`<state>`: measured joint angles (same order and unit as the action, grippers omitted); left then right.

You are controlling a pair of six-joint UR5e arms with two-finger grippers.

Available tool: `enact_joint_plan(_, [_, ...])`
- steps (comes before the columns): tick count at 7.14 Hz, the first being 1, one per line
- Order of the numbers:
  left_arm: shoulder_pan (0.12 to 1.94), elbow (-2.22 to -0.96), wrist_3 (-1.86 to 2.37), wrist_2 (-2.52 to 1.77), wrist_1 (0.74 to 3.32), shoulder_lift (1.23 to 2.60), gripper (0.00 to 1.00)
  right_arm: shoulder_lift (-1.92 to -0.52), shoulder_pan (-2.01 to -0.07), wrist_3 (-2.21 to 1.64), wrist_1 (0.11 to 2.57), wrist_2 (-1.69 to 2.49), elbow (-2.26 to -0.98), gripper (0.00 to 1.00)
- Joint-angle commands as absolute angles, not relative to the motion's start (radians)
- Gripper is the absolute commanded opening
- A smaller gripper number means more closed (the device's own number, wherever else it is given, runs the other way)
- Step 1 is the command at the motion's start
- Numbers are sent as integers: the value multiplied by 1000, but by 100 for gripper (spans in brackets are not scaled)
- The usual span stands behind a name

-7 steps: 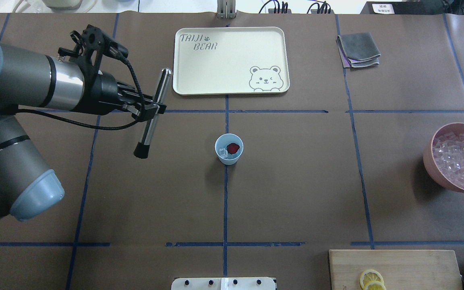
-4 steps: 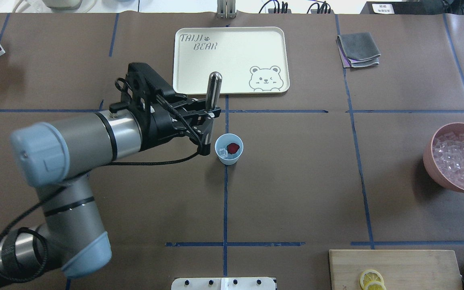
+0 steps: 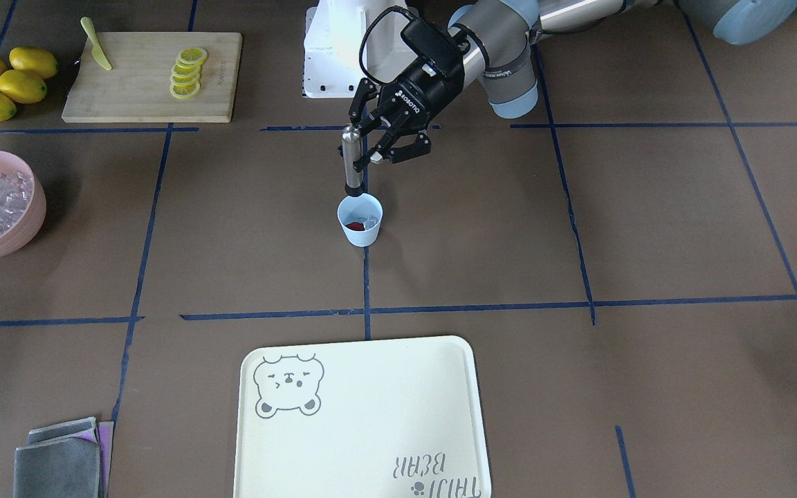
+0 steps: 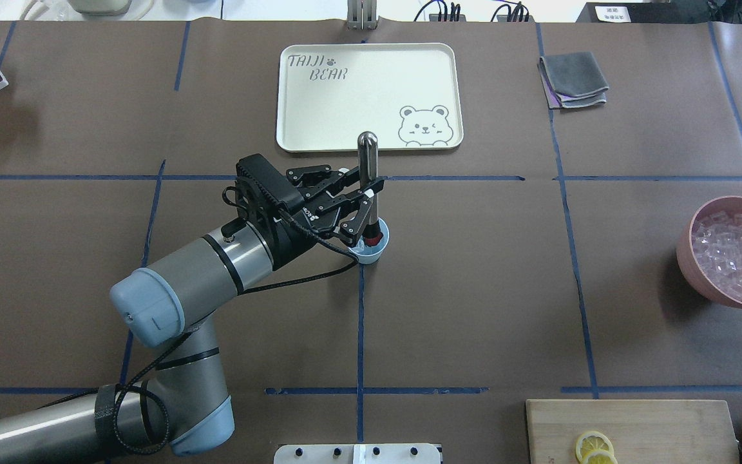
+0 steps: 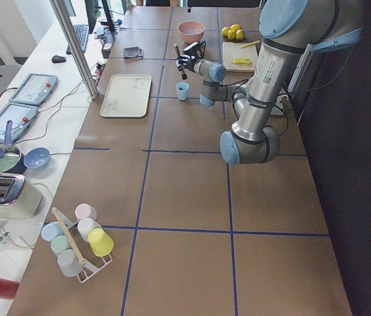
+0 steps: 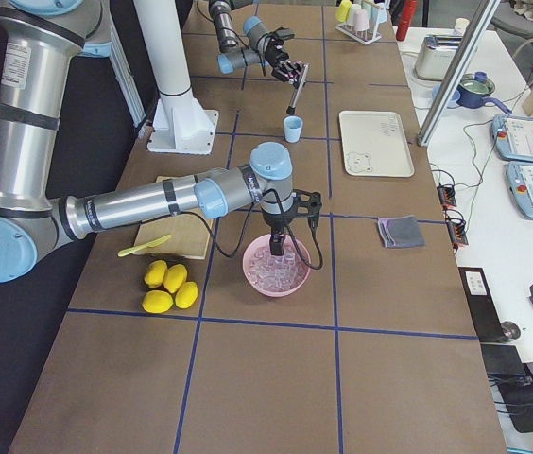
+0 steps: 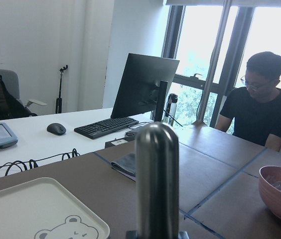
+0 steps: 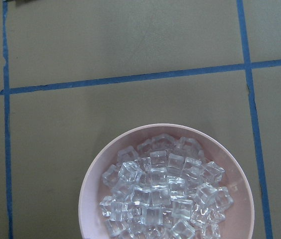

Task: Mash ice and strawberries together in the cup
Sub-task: 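Lower the rod into the cup and press down on the ice and strawberry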

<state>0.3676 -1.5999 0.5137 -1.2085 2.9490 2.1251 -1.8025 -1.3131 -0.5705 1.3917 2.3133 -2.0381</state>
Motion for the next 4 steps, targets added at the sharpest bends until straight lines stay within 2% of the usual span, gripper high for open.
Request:
enact_joint_plan(1, [365, -1568, 468, -1170, 2964, 2126, 3, -1801, -1313, -571, 1391, 2312, -2039, 100])
enact_joint_plan(4, [330, -1540, 423, -1134, 2967, 2135, 4, -1802, -1313, -571, 1391, 2315, -2037, 100])
